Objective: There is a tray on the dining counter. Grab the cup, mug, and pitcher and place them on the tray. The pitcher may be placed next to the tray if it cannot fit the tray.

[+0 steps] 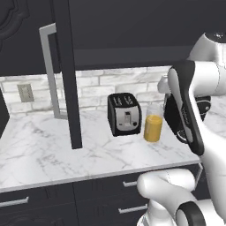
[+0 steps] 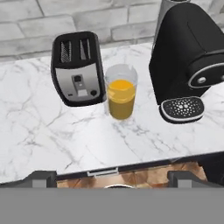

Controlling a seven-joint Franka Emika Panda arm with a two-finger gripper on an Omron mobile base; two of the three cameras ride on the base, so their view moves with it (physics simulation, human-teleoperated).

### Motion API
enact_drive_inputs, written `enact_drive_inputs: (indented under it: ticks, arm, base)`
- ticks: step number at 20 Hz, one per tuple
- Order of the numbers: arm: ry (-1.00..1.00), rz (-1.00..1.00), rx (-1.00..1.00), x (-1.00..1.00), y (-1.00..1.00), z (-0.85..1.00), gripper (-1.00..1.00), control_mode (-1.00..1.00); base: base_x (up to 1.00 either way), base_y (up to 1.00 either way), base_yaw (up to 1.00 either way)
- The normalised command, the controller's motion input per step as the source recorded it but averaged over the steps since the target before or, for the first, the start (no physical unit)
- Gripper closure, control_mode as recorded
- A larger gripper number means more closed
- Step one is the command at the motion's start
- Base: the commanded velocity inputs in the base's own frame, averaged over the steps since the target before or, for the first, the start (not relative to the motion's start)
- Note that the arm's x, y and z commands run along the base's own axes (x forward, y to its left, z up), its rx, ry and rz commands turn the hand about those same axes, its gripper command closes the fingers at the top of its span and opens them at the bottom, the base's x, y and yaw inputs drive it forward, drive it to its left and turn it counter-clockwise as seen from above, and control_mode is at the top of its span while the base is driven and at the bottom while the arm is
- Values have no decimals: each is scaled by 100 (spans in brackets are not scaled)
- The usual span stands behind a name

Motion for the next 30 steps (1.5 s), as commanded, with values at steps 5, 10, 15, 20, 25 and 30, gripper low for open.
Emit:
enact_drive_inputs:
  ticks: [5, 10, 15, 20, 25, 30]
  arm:
    - [6, -5, 4, 3, 0, -50, -100, -100]
    - [0, -7, 1, 5, 0, -43, -100, -100]
    - [0, -7, 0, 9, 0, -27, -100, -100]
    - [0, -7, 0, 19, 0, -29, -100, -100]
    - [0, -6, 0, 25, 0, -34, -100, -100]
    - [-1, -5, 0, 17, 0, -34, -100, -100]
  base:
    - [0, 0, 0]
    - [0, 0, 0]
    - [0, 0, 0]
    - [0, 0, 0]
    - [0, 0, 0]
    - [0, 0, 0]
